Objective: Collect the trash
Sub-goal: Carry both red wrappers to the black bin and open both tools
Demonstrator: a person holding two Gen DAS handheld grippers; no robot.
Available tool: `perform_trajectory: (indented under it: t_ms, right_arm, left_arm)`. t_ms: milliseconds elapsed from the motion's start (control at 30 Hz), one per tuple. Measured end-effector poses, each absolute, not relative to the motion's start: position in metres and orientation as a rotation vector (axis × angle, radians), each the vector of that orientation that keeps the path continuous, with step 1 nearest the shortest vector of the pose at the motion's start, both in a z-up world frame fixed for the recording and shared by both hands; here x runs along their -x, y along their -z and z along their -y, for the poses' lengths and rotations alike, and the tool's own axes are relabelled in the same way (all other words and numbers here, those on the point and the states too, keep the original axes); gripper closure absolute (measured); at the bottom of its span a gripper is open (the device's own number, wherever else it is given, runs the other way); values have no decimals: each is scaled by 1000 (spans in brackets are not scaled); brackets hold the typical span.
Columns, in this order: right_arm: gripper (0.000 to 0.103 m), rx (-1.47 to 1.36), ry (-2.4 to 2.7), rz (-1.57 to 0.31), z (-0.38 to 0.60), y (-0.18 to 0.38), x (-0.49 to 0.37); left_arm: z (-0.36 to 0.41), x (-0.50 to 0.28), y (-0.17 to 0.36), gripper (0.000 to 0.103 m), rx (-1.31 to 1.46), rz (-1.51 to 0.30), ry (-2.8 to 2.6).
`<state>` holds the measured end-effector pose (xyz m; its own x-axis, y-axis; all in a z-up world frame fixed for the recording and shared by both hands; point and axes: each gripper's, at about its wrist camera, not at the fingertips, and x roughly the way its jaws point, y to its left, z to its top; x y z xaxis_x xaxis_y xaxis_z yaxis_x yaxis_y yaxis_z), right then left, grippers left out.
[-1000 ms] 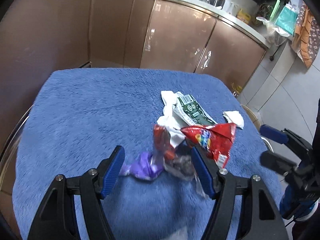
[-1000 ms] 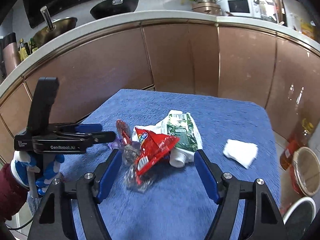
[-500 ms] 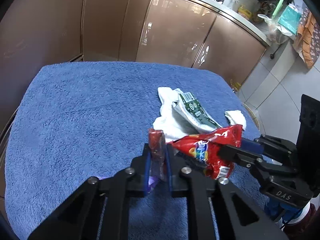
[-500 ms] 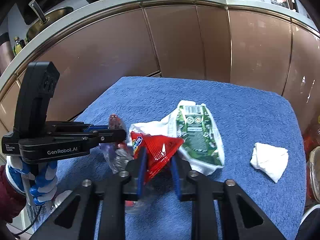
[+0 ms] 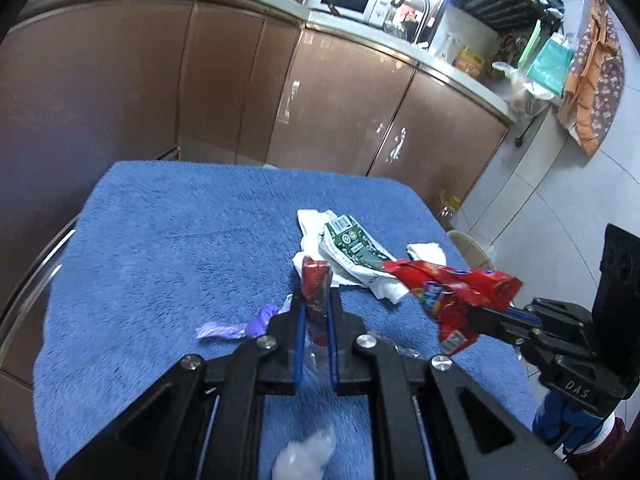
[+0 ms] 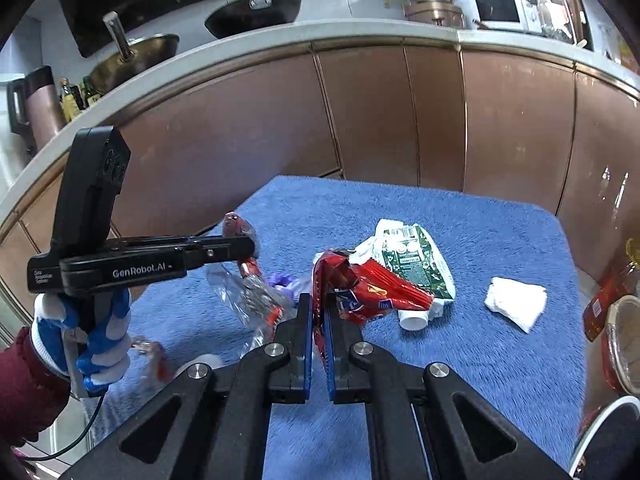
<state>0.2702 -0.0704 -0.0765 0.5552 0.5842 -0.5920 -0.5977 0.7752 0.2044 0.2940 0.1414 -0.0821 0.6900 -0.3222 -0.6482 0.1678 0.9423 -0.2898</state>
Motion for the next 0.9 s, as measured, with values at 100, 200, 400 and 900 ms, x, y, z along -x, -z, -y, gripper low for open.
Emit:
perform_trajectory:
  t_ms: [100, 200, 400, 900]
  right_arm:
    - [98, 17, -693, -659, 79, 61, -250]
    - [98, 11, -683, -623, 90, 46, -228]
    - [98, 10, -623, -561, 118, 29, -197]
    - [98, -61, -288, -530, 260, 32, -142]
  left_arm:
    - [-148, -276, 69, 95, 215, -735, 264]
    - [-152, -258, 57, 95, 213, -709, 251]
    - [-154, -225, 33, 95, 221, -660, 243]
    - [5, -230, 24, 95, 115, -690, 487]
